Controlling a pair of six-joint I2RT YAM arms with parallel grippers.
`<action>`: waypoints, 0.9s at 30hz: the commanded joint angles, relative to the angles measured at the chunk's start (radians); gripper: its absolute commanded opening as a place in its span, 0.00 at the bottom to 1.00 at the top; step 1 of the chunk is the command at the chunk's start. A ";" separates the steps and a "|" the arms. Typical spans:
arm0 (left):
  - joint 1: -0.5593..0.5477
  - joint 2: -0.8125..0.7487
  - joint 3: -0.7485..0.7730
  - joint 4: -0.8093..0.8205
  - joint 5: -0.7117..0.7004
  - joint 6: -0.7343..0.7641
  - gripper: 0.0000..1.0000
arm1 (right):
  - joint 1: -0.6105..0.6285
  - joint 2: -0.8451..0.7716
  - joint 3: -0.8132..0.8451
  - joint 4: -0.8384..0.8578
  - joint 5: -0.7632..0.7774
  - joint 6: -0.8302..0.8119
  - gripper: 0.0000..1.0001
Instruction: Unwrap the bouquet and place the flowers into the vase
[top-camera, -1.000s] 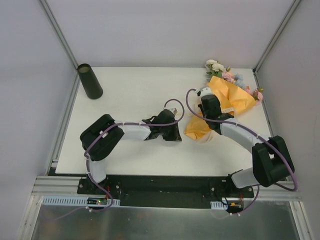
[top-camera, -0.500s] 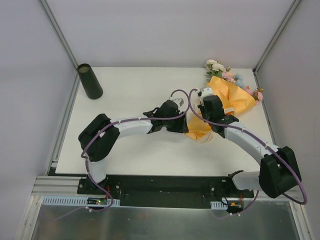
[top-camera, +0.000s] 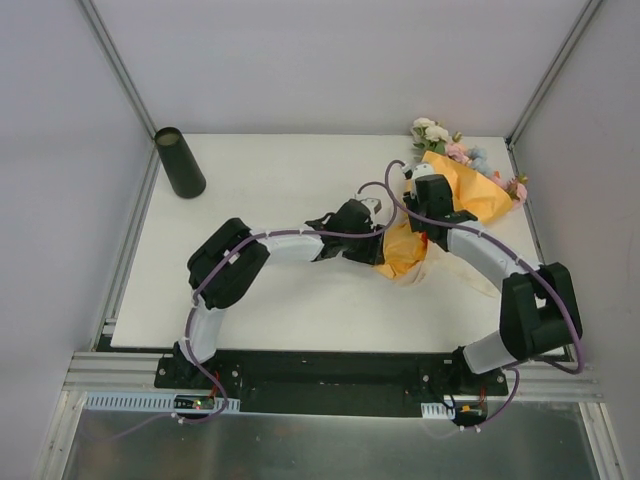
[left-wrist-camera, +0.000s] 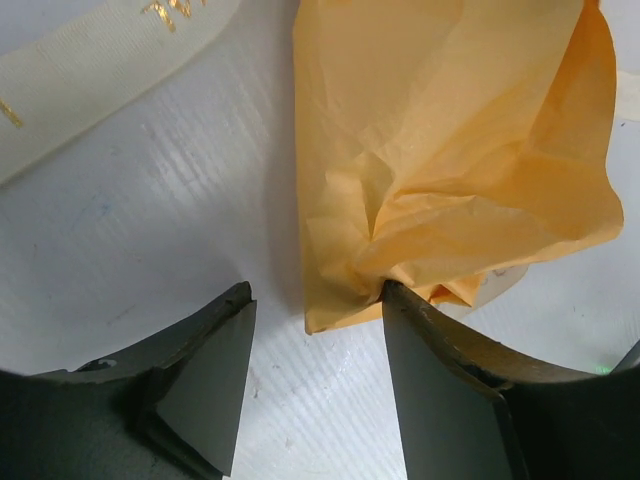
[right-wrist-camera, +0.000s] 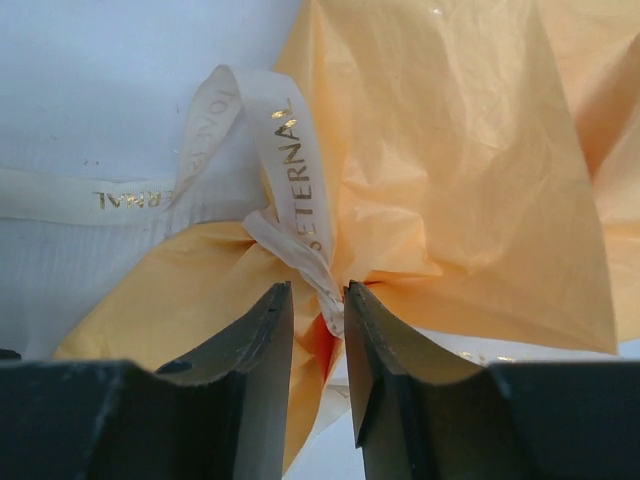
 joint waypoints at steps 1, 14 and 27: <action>0.003 0.045 0.044 0.002 -0.008 0.028 0.56 | -0.040 0.063 0.060 -0.016 -0.116 0.014 0.34; 0.001 0.068 -0.006 0.090 0.113 -0.075 0.00 | -0.082 0.103 0.097 -0.072 -0.172 0.023 0.34; -0.001 -0.099 -0.262 0.146 0.081 -0.166 0.00 | -0.074 -0.030 0.082 -0.188 -0.265 0.061 0.36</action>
